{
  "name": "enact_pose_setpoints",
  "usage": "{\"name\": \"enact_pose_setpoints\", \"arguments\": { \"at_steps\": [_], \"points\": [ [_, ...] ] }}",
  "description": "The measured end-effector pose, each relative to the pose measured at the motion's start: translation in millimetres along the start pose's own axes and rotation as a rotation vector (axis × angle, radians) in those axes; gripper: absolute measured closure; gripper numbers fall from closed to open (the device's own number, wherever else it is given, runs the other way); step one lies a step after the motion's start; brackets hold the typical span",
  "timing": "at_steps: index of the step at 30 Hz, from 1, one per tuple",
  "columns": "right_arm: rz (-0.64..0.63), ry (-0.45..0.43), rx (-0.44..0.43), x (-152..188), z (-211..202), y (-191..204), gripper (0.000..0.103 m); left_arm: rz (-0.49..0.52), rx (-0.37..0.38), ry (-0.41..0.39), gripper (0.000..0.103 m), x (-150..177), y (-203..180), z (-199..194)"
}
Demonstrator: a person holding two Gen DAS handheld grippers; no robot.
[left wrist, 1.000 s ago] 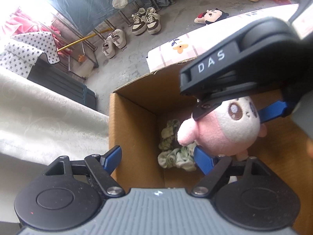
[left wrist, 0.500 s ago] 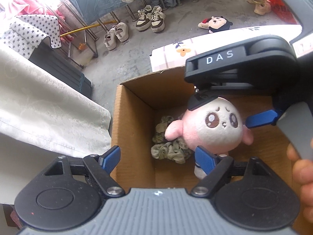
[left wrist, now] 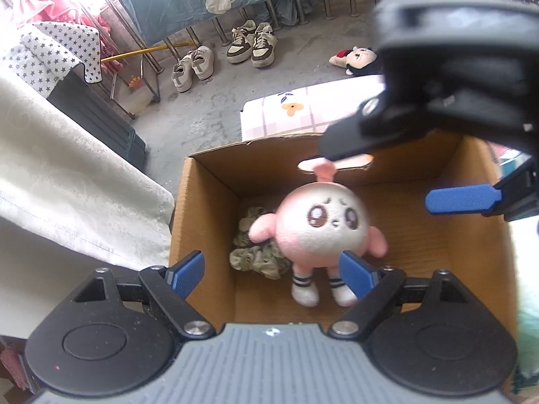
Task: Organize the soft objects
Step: 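Lower the scrunchie into the box with the left tool while the right releases the doll inside, then move both tools back from the box to the pile of items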
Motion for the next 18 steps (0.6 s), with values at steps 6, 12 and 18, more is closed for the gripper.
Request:
{"name": "enact_pose_setpoints", "arguments": {
  "at_steps": [6, 12, 18],
  "points": [
    [0.01, -0.035, -0.163, 9, -60, -13, 0.003, -0.034, 0.047, -0.014, 0.013, 3, -14, -28],
    [0.008, -0.091, -0.232, 14, -120, -44, 0.003, -0.041, 0.09, -0.032, 0.013, 4, -43, -60],
    [0.025, -0.125, -0.296, 14, -177, -95, 0.003, -0.024, 0.098, -0.054, 0.013, 2, -92, -97]
  ]
}}
Point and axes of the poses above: each gripper's, at about its wrist camera, not at the fingertips, and z roughly the way its jaws point, y to its left, x to its underside, the point moved 1 cm from there along z, roughly the way its jaws point, and after that the axes turned 3 degrees about y, right-handed, at the moved point
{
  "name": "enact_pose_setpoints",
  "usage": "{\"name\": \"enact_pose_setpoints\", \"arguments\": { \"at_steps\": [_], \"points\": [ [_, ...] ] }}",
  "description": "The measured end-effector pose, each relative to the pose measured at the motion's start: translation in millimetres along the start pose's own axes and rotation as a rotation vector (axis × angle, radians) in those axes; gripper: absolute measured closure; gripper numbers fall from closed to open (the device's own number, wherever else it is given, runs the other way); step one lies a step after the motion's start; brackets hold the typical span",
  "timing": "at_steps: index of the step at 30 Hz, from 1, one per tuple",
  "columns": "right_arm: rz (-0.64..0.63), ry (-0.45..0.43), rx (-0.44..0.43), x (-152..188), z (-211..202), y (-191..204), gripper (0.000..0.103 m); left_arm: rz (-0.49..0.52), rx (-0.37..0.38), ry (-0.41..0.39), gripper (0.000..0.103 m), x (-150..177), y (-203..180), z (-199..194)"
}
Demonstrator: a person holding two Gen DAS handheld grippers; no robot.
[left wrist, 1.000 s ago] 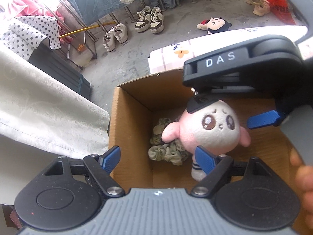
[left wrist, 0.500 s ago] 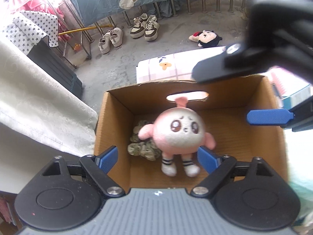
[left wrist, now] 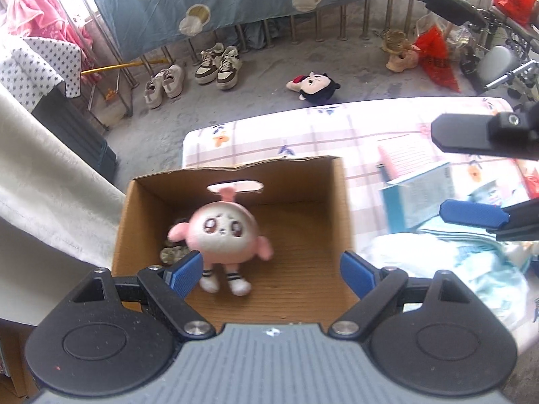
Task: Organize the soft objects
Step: 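Move both tools back from the box to the pile of items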
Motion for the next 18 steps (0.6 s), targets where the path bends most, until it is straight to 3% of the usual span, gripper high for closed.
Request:
{"name": "enact_pose_setpoints", "arguments": {
  "at_steps": [7, 13, 18],
  "points": [
    [-0.027, -0.009, -0.02, -27, -102, -39, 0.003, 0.0, 0.03, 0.009, 0.013, -4, -101, -27],
    [-0.039, -0.054, 0.073, -72, -217, -94, 0.003, -0.017, 0.135, 0.001, 0.013, -10, -196, -41],
    [-0.016, -0.052, 0.168, -106, -268, -147, 0.006, -0.031, 0.23, 0.056, 0.013, -16, -267, -19]
  ]
}}
Point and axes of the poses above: each gripper's, at about its wrist camera, not at the fingertips, and z roughly the way its jaws point, y to its left, x to its underside, the point moved 1 cm from there along z, roughly the way its jaws point, and after that the axes turned 3 degrees about y, right-handed, at the moved point
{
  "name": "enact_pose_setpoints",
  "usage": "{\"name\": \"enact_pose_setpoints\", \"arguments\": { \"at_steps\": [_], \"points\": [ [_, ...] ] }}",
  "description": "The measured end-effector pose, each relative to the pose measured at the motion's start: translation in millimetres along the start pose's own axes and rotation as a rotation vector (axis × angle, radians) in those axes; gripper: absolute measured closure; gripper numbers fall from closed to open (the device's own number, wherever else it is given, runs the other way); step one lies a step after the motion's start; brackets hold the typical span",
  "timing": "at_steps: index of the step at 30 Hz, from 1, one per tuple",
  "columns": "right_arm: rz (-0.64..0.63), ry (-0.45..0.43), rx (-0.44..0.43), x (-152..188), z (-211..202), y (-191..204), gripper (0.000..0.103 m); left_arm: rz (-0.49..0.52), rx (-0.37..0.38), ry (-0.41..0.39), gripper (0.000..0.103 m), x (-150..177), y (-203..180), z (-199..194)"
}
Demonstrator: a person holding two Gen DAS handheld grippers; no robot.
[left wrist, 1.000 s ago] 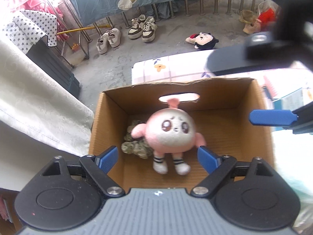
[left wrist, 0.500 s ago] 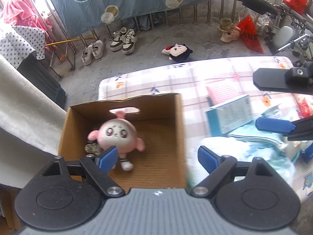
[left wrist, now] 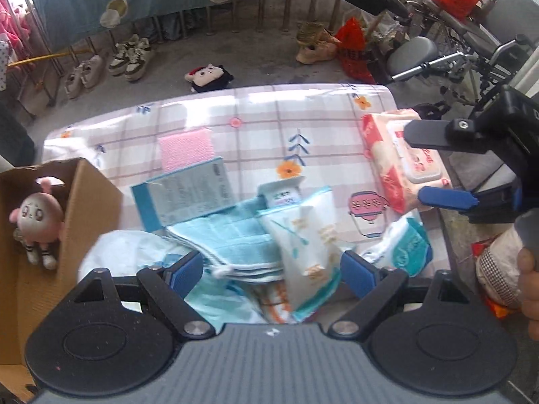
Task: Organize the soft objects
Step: 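Move both tools back from the box to the pile of items, then grasp the blue wet-wipes pack with the right gripper while the left grasps the white cotton-swab bag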
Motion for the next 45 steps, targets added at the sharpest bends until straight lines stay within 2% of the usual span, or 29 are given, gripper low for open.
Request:
{"name": "enact_pose_setpoints", "arguments": {
  "at_steps": [4, 9, 13, 19, 21, 25, 31, 37, 41, 43, 45],
  "points": [
    [0.027, 0.058, 0.017, -16, 8, -35, 0.011, -0.029, 0.021, 0.054, 0.013, -3, -27, 39],
    [0.087, 0.122, 0.019, -28, 36, -60, 0.022, -0.047, -0.082, 0.107, 0.013, -13, -41, 80],
    [0.067, 0.112, 0.031, -24, 35, -56, 0.023, -0.101, -0.108, 0.124, 0.013, -21, -43, 93],
    [0.126, 0.05, 0.128, -3, -8, -81, 0.021, -0.141, -0.141, 0.144, 0.013, -28, -48, 108],
    [0.192, 0.019, 0.165, 6, -21, -96, 0.019, -0.139, -0.16, 0.149, 0.017, -28, -48, 112],
    [0.345, 0.002, 0.248, 22, -24, -128, 0.013, -0.134, -0.178, 0.175, 0.036, -25, -44, 118],
    [0.498, 0.015, 0.345, 35, 4, -150, 0.011, -0.164, -0.146, 0.161, 0.044, -23, -39, 115],
    [0.51, 0.029, 0.395, 28, 36, -140, 0.009, -0.182, -0.126, 0.146, 0.055, -22, -38, 112],
    [0.515, 0.043, 0.461, 20, 55, -135, 0.003, -0.189, -0.12, 0.134, 0.059, -21, -36, 111],
    [0.49, 0.05, 0.496, 17, 63, -132, 0.003, -0.189, -0.118, 0.13, 0.062, -20, -36, 111],
    [0.474, 0.058, 0.529, 18, 69, -132, 0.009, -0.185, -0.117, 0.126, 0.062, -19, -36, 110]
  ]
}}
Point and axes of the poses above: each gripper's, at about its wrist camera, not at the fingertips, and z roughly the way its jaws point, y to its left, x to its underside, the point moved 1 cm from there along z, roughly the way its jaws point, and after that the axes turned 3 degrees about y, right-handed, at the moved point
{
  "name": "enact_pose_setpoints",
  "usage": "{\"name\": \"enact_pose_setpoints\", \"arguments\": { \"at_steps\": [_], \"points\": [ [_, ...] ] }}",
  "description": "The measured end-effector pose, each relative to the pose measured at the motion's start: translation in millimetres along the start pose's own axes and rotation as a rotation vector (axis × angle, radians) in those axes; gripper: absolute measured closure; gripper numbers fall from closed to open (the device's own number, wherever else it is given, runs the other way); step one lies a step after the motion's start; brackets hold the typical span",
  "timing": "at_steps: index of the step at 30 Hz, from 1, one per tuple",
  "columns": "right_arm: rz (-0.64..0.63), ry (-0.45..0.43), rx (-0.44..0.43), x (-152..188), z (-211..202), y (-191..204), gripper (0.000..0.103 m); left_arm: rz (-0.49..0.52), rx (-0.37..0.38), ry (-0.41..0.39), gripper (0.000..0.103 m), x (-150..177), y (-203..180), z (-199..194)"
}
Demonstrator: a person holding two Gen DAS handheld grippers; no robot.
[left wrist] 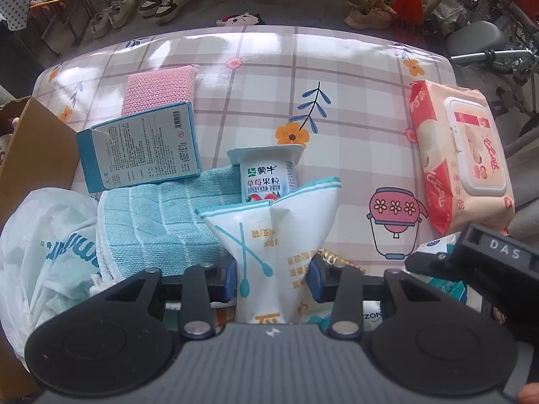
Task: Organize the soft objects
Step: 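Grasp the blue wet-wipes pack with the right gripper while the left grasps the white cotton-swab bag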
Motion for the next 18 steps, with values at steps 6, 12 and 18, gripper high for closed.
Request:
{"name": "enact_pose_setpoints", "arguments": {
  "at_steps": [6, 12, 18],
  "points": [
    [-0.101, 0.015, 0.009, -2, 6, -1, 0.026, 0.022, 0.012, -0.006, 0.063, 2, -1, -4],
    [-0.387, 0.128, 0.031, -19, 3, 4, 0.028, 0.059, 0.011, -0.006, 0.064, 6, -5, -6],
    [-0.502, 0.141, 0.075, -31, -5, 1, 0.022, 0.062, 0.001, 0.002, 0.064, 7, -6, -3]
  ]
}}
Point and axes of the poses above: each gripper's, at about its wrist camera, not at the fingertips, and z roughly the way its jaws point, y to its left, x to its underside, the point moved 1 cm from there along z, roughly the way its jaws point, and after that the axes turned 3 degrees about y, right-handed, at the moved point
